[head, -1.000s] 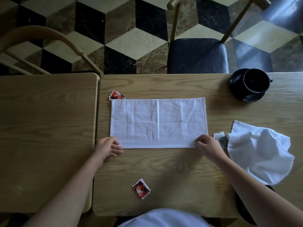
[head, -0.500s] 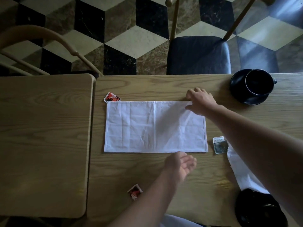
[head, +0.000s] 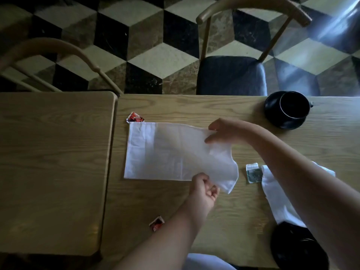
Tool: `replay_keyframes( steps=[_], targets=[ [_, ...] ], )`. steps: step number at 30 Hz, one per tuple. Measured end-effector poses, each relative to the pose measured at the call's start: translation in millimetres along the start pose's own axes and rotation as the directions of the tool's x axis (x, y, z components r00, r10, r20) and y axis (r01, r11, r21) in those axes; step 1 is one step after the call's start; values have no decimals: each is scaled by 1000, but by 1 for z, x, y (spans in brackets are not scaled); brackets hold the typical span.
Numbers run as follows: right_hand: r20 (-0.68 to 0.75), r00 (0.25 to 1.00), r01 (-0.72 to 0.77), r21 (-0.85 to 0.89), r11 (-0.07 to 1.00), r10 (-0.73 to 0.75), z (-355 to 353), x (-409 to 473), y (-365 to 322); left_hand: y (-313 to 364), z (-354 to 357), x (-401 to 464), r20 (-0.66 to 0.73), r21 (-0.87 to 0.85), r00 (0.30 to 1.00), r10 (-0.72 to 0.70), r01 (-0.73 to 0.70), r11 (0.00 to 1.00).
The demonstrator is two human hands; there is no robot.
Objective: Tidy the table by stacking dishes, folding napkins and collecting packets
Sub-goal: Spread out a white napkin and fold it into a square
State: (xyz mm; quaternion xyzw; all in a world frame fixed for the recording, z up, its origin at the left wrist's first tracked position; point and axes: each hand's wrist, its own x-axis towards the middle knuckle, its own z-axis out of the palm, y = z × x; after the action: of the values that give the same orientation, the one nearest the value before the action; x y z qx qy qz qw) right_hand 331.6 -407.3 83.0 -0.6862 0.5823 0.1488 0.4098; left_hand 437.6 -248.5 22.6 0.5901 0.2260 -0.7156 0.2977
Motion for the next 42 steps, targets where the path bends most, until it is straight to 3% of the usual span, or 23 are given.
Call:
replay_keyframes(
  steps=[3,5,7,8,12,14,22,26,31,33,35,39,42],
  targets=[
    [-73,996,76,321,944,-56,-5,-53,-23,16,-32,-42,113,170,981,159,-177,969],
    [-134,990,113,550,828,-46,0,-86,-37,30,-50,-66,57,314,930,364,-363,877],
    [-186,981,180,728,661,-62,8,-115,-47,48,-67,-95,-31,244,846,532,-510,825],
    [-207,975,212,787,580,-75,12,-127,-50,59,-73,-112,-7,216,811,585,-570,793],
    [-212,976,218,954,206,-51,7,-154,-60,102,-82,-182,285,138,674,681,-732,667],
    [-228,973,229,966,121,-20,-5,-154,-66,123,-72,-203,367,125,638,677,-755,644],
    [-327,907,332,943,30,264,-63,-125,-84,199,14,-208,429,183,630,647,-762,621],
    [-424,848,428,902,62,317,-76,-134,-89,213,25,-221,440,249,501,746,-866,434],
    [-431,860,417,902,109,274,-35,-153,-84,197,-12,-216,459,313,336,822,-927,204],
    [-378,884,365,926,99,276,4,-156,-77,180,-37,-200,441,357,341,830,-915,187],
    [-298,903,293,954,64,309,52,-156,-69,157,-66,-176,409,406,395,822,-886,224],
    [-128,888,116,992,53,441,151,-152,-51,106,-131,-117,322,483,564,760,-788,380],
    [-37,870,-48,986,159,491,212,-152,-37,71,-176,-80,213,593,736,643,-620,513]
  ],
)
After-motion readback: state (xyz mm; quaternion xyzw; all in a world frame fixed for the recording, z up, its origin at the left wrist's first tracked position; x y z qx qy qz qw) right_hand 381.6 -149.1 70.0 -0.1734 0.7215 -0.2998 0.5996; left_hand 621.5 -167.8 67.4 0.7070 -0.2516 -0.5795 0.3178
